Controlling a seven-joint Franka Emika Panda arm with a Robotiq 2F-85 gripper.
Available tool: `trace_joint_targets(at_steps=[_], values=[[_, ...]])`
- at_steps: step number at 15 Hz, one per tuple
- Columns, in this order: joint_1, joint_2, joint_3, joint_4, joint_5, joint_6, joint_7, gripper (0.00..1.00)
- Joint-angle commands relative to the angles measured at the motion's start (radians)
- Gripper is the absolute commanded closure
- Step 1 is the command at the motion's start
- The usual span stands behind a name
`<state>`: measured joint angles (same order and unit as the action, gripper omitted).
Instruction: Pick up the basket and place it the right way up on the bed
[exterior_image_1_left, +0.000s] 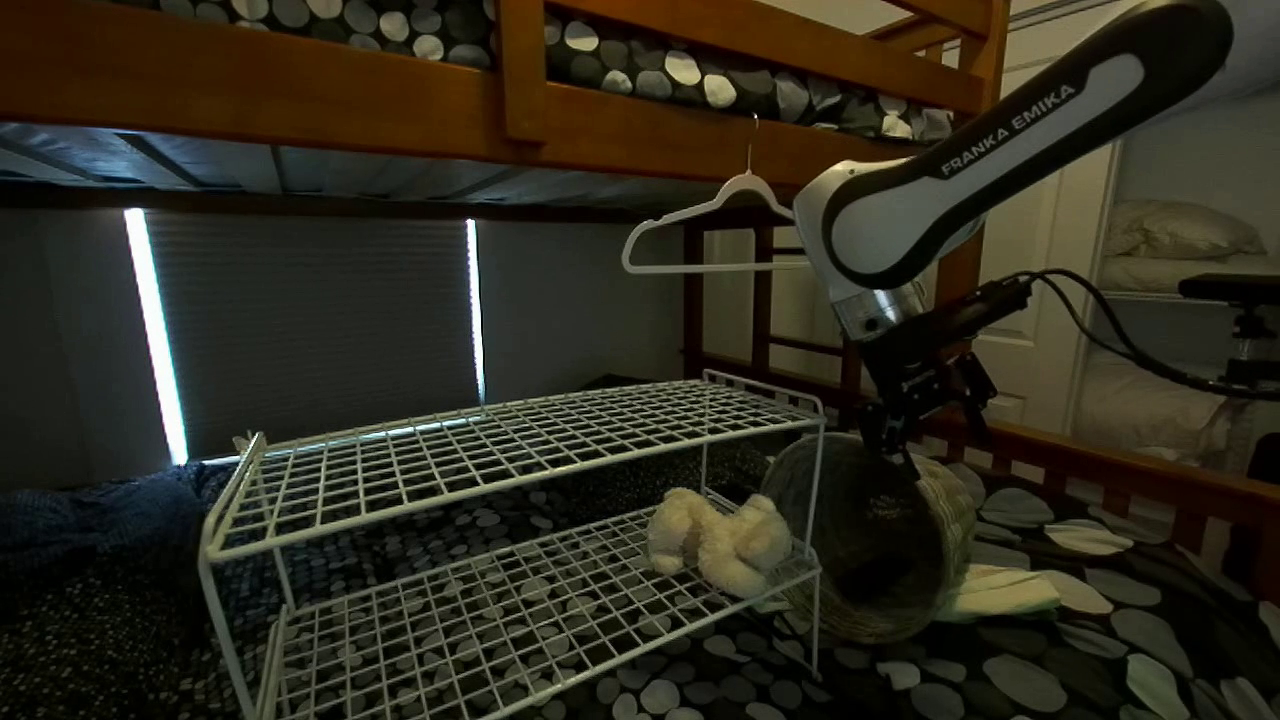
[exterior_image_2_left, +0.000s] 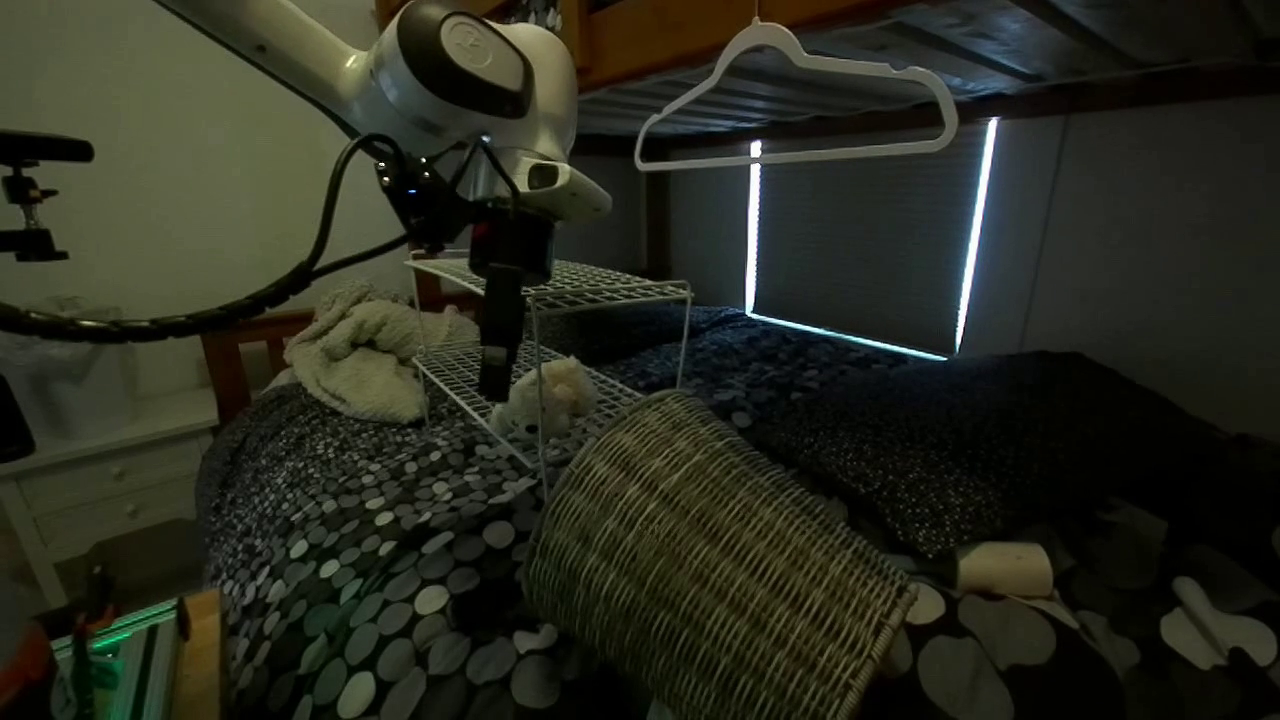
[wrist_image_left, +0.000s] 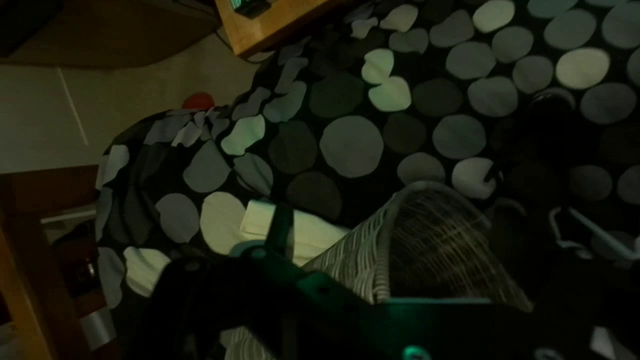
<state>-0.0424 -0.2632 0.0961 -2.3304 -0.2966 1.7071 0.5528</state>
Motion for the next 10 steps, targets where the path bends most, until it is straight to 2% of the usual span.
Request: trace_joint_targets(at_steps=[1, 5, 10], values=[[-0.013, 0.026, 0.014, 0.002, -0.137, 0.061, 0.117, 0.00], [-0.005, 0.068, 0.011, 0.012, -0.277, 0.122, 0.196, 0.00], [0.006, 0.117, -0.008, 0.006, -0.368, 0.291, 0.205, 0.00]])
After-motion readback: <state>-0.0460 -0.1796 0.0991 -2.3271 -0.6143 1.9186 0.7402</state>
